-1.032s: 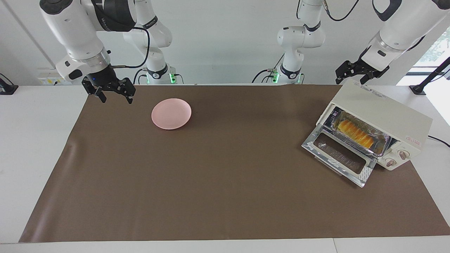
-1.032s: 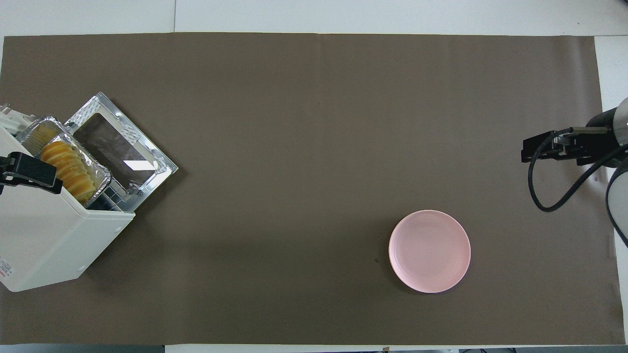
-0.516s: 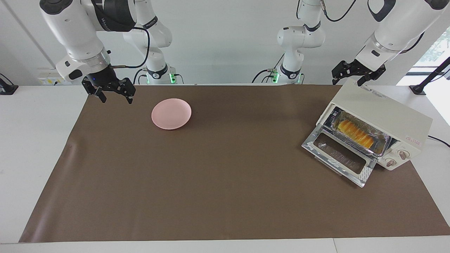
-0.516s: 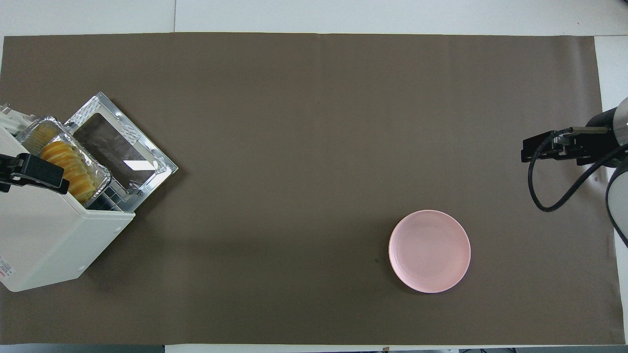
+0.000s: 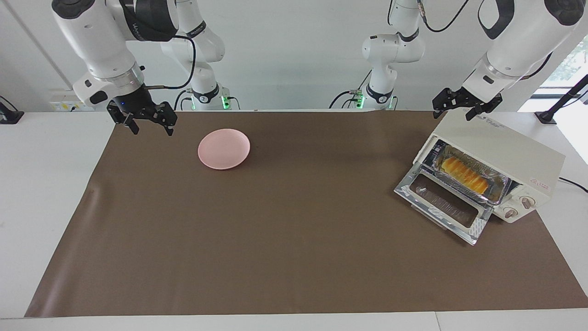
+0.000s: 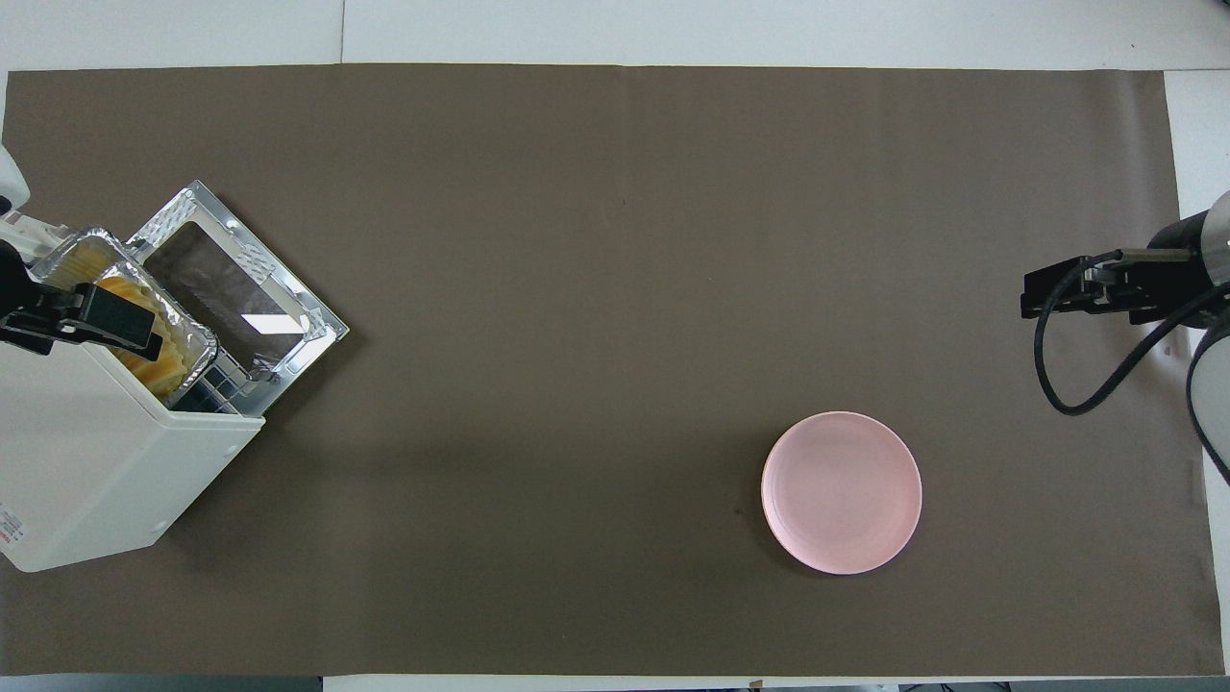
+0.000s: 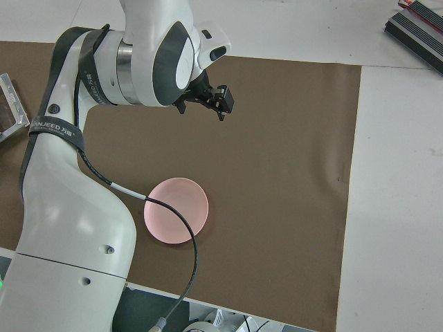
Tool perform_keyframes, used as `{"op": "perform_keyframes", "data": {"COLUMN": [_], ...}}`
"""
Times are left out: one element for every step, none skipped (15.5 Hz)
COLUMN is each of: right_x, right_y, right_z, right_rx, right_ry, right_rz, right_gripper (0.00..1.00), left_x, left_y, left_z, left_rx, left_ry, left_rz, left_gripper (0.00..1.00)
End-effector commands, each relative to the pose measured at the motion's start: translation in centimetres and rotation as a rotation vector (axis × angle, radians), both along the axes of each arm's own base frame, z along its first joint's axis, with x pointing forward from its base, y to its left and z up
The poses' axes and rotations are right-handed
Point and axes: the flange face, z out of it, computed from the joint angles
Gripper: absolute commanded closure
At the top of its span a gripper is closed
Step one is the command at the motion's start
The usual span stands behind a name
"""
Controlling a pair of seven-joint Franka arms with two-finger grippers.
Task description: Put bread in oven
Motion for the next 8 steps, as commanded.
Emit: {"op": "perform_keyframes", "data": {"right_x": [0.0, 0.0, 0.0, 0.0, 0.0, 0.0, 0.0, 0.0], "right_y": [-0.1, -0.1, -0.1, -0.1, -0.1, -0.1, -0.1, -0.1], "right_z": [0.0, 0.0, 0.0, 0.0, 0.0, 0.0, 0.0, 0.0], "right_rx": [0.012, 0.012, 0.012, 0.012, 0.012, 0.012, 0.012, 0.012], "right_ry": [0.011, 0.011, 0.011, 0.011, 0.011, 0.011, 0.011, 0.011], "right_rz": [0.009, 0.009, 0.009, 0.009, 0.009, 0.009, 0.009, 0.009], "right_gripper": [0.00, 0.00, 0.00, 0.00, 0.00, 0.00, 0.00, 0.00], "left_x": [0.1, 0.1, 0.2, 0.3, 0.2, 0.1, -0.3, -0.6], "left_y": [-1.1, -1.5, -1.4, -1.4, -1.5, -1.4, -1.5, -1.6], "left_z": [-0.2, -0.4, -0.7, -0.7, -0.7, -0.9, -1.1, -1.5], "left_rx": [0.036, 0.034, 0.033, 0.033, 0.031, 0.029, 0.028, 0.029], "left_ry": [-0.017, -0.028, -0.034, -0.037, -0.037, -0.029, -0.021, -0.015], "left_rz": [-0.061, -0.069, -0.071, -0.071, -0.074, -0.072, -0.074, -0.074], "left_gripper": [0.00, 0.00, 0.00, 0.00, 0.00, 0.00, 0.00, 0.00]}}
